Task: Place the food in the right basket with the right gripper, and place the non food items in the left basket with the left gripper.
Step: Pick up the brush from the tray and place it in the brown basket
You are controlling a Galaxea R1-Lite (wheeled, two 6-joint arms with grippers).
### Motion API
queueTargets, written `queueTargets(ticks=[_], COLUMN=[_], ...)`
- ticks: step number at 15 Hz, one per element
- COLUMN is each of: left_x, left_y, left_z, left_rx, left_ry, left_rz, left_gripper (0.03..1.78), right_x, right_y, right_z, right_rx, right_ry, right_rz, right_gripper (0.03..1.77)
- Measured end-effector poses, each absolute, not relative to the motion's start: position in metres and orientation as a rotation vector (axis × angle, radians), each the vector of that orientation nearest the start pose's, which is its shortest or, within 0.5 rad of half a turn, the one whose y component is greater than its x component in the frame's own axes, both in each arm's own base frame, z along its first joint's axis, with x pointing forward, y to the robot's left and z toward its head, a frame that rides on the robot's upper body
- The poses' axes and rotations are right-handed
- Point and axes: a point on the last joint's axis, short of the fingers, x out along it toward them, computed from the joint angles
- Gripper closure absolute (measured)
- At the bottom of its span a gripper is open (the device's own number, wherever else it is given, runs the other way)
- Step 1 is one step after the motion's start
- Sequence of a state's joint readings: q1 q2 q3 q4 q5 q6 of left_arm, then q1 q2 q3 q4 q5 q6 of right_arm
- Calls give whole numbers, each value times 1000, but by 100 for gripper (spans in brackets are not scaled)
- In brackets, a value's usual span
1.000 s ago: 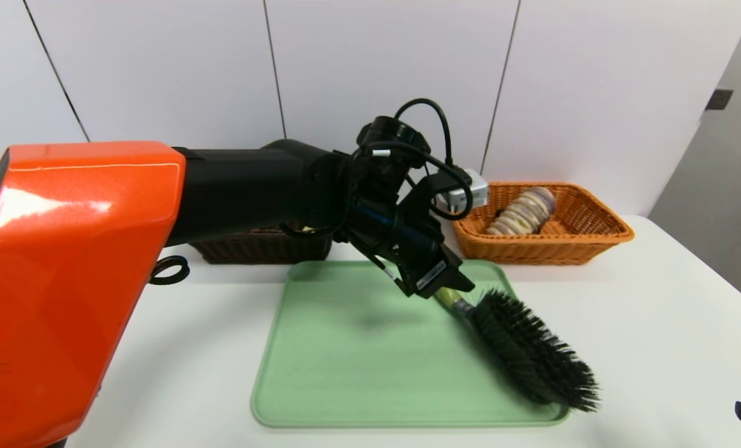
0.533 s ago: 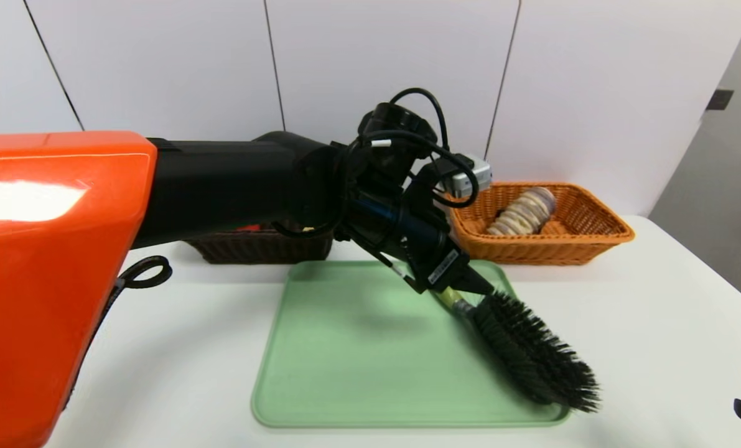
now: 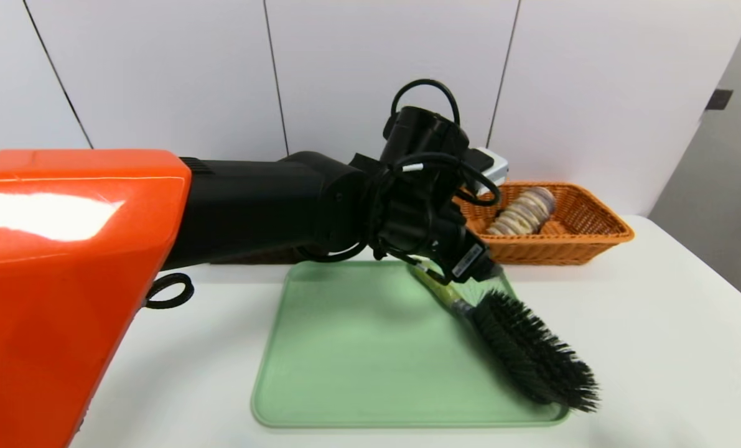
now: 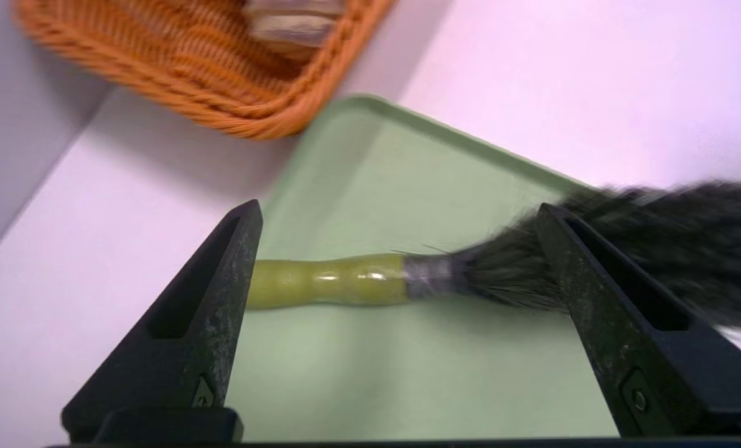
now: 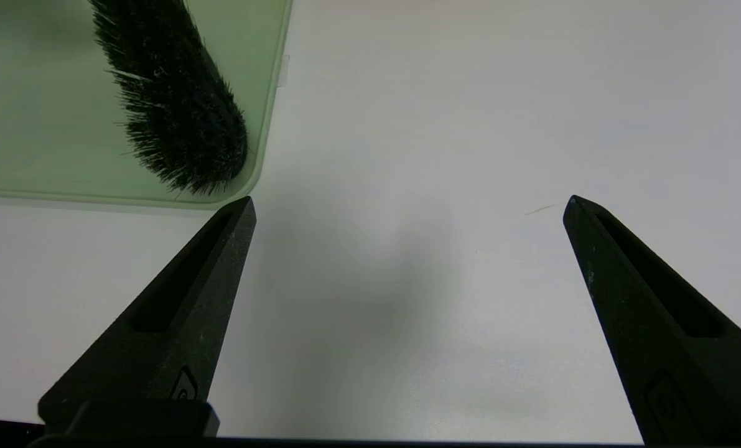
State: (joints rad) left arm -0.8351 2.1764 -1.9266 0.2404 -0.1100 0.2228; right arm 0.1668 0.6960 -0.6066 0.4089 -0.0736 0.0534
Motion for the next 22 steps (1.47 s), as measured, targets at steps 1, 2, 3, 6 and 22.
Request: queueTargets(ticks=[1, 2, 3, 6, 22], left_x=[300, 300, 297, 289, 291], left_y=[-334, -334, -333, -325, -335], left_z=[227, 226, 226, 228, 233], left_rx=[375, 363, 350, 285, -37], left_ry=[380, 390, 405, 475, 370], left_rz=[-944, -960, -1011, -1248, -1743], left_gripper=[23, 21, 20, 17, 12], right_x=[40, 39, 39, 38, 30], right_y=[5, 5, 5, 5, 3], right_z=[203, 203, 202, 202, 199], right_rx=[-6, -6, -7, -7, -5], right_ry=[495, 494, 494, 492, 471], right_rz=[80, 81, 80, 80, 77], right_gripper=[9, 9, 9, 9, 9])
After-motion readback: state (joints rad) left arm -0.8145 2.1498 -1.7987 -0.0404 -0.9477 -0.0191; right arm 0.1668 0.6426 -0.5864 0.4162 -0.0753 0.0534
